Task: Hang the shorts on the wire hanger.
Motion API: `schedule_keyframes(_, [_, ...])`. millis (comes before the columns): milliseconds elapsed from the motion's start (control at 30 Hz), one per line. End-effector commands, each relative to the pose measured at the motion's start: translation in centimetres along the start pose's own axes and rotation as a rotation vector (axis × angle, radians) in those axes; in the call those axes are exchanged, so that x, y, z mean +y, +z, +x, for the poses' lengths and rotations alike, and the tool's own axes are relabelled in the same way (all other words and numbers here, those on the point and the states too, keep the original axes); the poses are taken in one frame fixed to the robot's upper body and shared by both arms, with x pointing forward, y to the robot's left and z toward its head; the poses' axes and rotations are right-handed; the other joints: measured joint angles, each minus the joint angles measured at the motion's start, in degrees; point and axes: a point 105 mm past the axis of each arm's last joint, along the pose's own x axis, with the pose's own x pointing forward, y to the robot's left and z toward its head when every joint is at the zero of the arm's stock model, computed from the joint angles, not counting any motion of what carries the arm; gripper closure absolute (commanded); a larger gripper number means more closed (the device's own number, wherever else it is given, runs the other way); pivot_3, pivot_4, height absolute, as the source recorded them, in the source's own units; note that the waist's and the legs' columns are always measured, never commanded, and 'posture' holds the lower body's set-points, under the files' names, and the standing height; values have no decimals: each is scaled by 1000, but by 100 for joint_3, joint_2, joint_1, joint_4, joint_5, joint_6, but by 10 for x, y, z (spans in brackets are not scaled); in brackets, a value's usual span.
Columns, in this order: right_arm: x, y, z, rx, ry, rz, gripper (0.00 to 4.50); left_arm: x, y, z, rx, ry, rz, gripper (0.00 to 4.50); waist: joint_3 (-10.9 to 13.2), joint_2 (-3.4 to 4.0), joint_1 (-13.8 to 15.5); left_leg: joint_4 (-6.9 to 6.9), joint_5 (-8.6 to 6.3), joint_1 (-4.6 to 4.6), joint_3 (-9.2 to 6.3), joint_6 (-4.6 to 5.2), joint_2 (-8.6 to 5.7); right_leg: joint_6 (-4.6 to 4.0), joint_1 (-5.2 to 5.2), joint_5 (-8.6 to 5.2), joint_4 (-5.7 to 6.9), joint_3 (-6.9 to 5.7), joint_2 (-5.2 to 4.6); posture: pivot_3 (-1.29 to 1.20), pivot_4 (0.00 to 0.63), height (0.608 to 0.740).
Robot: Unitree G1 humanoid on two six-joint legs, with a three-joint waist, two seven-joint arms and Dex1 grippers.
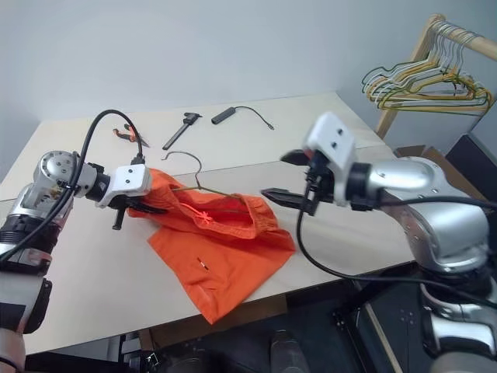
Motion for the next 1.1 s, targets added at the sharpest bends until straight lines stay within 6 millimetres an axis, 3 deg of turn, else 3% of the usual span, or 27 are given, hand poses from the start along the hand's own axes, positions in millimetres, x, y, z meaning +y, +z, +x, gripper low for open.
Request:
schedule_keyframes(33, [6,5,35,14,57,-38,42,10,10,-12,-17,41,38,4500,0,0,-33,0,0,-3,1,0,-1,0,0,0,-2,0,-1,-160,51,740])
schedule_keyframes(167, [15,10,75,13,128,-40,42,12,12,-12,-20,37,44,4500,0,1,-77,3,0,-13,-1,0,-3,0,-9,1,6,-1,-4,-159,54,740])
schedule_keyframes(267, [15,13,98,16,143,-12,615,12,13,-12,-21,33,46,4500,0,1,-88,4,0,-23,-8,0,-2,0,-10,1,22,-12,-6,-159,56,740])
schedule_keyframes(400, [16,13,112,6,159,12,2090,11,13,-12,-23,30,48,4500,0,1,-87,6,0,-28,-11,0,-3,2,-9,1,17,-17,-10,-154,58,740])
schedule_keyframes(600, [15,13,113,-19,180,19,4265,12,16,-13,-44,39,53,4500,0,1,-141,5,0,-30,-18,0,-3,2,-9,1,15,-21,-10,-152,59,740])
schedule_keyframes(633, [15,11,112,-23,184,19,4476,13,18,-12,-56,44,56,4500,0,1,-154,4,0,-29,-21,0,-3,2,-9,1,16,-21,-10,-152,59,740])
schedule_keyframes(700, [15,7,108,-32,189,-3,4476,15,25,-14,-108,58,48,4500,0,2,-173,5,0,-29,-30,0,-3,2,-9,1,17,-21,-10,-143,62,740])
schedule_keyframes(867, [10,-6,94,-24,191,-11,4500,20,40,-31,-222,75,-22,3009,0,1,-175,5,0,-30,-50,0,-3,3,-9,1,16,-23,-10,-129,65,740])
schedule_keyframes(1100, [0,-10,80,-22,171,-20,4500,17,28,-49,-195,102,-51,687,0,2,-206,2,0,-22,-53,0,-3,3,-8,1,20,-20,-8,-128,64,740])
